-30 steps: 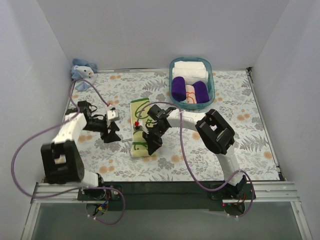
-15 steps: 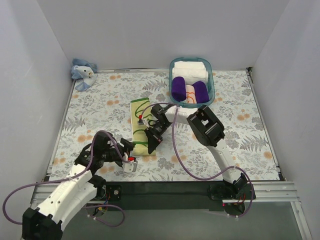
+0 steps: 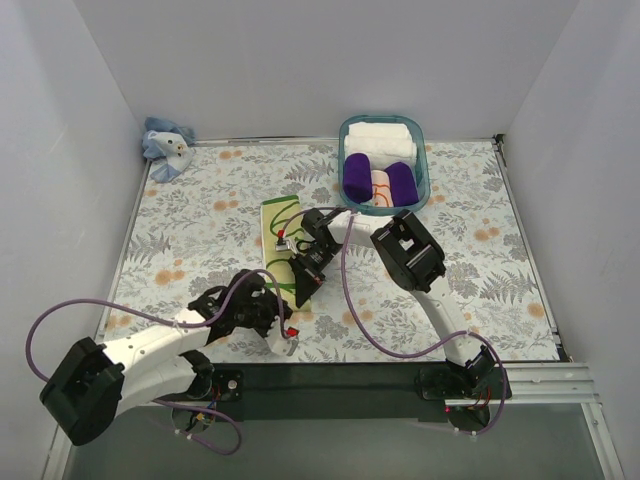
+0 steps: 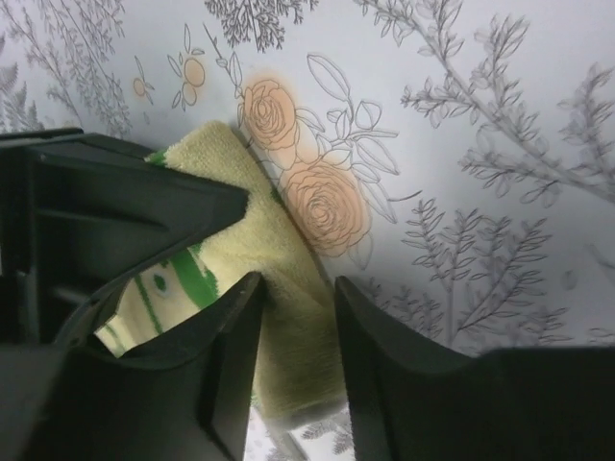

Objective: Roll the towels
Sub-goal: Roll the towel

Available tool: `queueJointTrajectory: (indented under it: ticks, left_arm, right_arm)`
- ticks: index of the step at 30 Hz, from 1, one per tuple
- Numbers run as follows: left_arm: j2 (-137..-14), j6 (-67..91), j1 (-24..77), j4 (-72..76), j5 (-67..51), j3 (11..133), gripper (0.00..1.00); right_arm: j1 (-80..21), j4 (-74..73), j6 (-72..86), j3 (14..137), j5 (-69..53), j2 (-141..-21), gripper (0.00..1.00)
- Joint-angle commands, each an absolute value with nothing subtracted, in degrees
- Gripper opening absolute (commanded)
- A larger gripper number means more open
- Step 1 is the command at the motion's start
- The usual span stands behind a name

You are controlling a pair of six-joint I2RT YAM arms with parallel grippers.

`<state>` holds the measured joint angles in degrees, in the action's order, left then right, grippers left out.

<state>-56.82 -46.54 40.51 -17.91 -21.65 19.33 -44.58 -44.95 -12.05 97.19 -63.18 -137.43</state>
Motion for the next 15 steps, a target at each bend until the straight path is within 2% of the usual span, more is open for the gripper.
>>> queueJointTrajectory:
  ticks: [1,5,8,10,15]
  left_arm:
    - [-60.9,-46.5,41.9,-13.2,-14.7,17.9,0.30]
    - [-66.0,-42.6,41.9,-18.1,-11.9,20.9,0.10]
    - [-68.5,-40.9,40.7,-24.5,-15.0,23.9,0.00]
    - [-69.6,-40.3,38.9,-30.5,-20.8,27.6,0.00]
    - [-72.8,-40.5,35.9,-38.0,-28.8,32.6,0.00]
  right_arm:
    - [-44.4,-45.1,-11.8,98.6,-60.9,-139.1,0.01]
    - [-44.1,-44.9,-12.6,97.0,-60.8,-137.1,0.01]
    - [-43.5,-44.6,-12.5,96.1,-58.0,-135.1,0.01]
    - [-42.9,-44.6,-12.5,95.8,-56.6,-133.2,0.08]
    - [-38.8,-44.1,-11.5,95.3,-51.8,-127.6,0.40]
